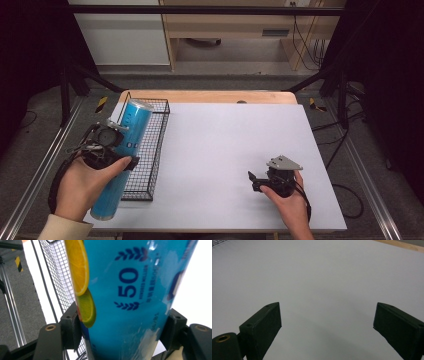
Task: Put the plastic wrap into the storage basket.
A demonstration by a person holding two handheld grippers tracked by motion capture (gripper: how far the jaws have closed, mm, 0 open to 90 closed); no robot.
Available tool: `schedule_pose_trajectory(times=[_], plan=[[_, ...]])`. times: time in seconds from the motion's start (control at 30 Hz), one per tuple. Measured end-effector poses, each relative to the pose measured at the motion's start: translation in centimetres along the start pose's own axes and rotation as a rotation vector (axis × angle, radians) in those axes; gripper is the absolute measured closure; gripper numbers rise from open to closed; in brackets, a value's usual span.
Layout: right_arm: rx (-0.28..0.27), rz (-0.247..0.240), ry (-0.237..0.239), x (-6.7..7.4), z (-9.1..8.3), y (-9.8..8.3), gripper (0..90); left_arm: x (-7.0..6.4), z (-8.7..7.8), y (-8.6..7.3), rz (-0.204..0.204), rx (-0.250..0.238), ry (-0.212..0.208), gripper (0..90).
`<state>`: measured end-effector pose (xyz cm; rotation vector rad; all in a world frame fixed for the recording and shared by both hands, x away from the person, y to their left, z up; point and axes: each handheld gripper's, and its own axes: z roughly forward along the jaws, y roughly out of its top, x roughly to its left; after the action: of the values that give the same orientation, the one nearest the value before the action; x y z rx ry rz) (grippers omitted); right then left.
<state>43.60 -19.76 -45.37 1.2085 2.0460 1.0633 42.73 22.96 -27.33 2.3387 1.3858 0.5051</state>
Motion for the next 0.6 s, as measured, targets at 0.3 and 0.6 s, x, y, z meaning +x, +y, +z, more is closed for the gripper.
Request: schedule_pose_trajectory(times=[0.3, 0.6], plan=[[0.001, 0.005, 0.004, 0.0, 0.0, 0.0, 8.2, -0.2, 0.8, -0.2, -0.011, 0.011, -0.022, 32.1], [-0.001, 0.005, 0.004, -0.1, 0.0, 0.0, 8.2, -0.1, 1.4, -0.2, -0.015, 0.019, -0.021, 32.1]])
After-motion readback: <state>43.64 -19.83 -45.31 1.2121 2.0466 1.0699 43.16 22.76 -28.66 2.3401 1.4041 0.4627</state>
